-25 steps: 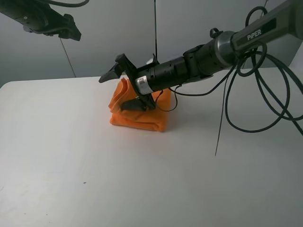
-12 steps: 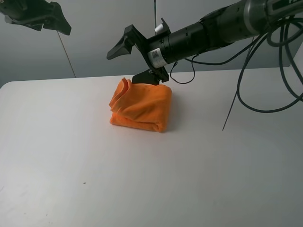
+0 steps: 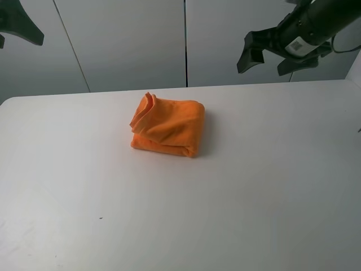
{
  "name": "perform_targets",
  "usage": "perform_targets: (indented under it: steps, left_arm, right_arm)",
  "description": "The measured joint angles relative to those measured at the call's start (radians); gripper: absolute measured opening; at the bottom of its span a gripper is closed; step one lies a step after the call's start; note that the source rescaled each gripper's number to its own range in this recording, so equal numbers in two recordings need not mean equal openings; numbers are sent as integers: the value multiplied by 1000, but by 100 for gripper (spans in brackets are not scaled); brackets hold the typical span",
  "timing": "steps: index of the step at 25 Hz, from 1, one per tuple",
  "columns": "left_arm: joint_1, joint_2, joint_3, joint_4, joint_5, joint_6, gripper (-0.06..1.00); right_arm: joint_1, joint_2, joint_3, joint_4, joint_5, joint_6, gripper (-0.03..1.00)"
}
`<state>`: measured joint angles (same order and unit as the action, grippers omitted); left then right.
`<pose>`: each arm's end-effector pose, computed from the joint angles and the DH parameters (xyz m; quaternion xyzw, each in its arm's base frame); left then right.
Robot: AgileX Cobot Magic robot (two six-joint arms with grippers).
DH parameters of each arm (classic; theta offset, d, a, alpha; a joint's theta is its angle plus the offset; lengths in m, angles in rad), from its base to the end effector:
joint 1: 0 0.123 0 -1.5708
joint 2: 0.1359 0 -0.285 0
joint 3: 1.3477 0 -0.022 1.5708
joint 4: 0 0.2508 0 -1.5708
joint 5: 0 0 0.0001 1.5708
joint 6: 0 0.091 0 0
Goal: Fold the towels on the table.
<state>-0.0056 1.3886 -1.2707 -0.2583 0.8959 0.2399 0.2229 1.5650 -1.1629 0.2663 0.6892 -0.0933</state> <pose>0.2927 -0.0198 0.3515 0.0710 0.9390 -0.0833 0.3259 0.3201 0.0882 0.2739 -0.0760 0.9515 0.1274 0.2694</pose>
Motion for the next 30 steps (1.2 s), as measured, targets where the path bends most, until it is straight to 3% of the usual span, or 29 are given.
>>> perform_targets:
  steps: [3,10,14,18,24,30]
  left_arm:
    - [4,-144,131,-2,-8,-3,100]
    - [4,-549,373,25,-12,-39,100]
    - [4,-814,457,143,49,-94,100]
    - [4,-1076,490,248,174,-150,100]
    - [4,-1363,528,264,312,-174,100]
    - [4,-1385,576,258,330,-176,100]
  right_arm:
    - [-2,-217,127,-130,-18,83,96]
    - [-2,-662,342,-176,-13,110,100]
    - [-2,-881,431,-179,106,110,100]
    - [-2,-1082,494,-179,237,110,100]
    - [-2,-1331,561,-181,365,100,100]
    - [-2,-1490,596,-199,434,74,100]
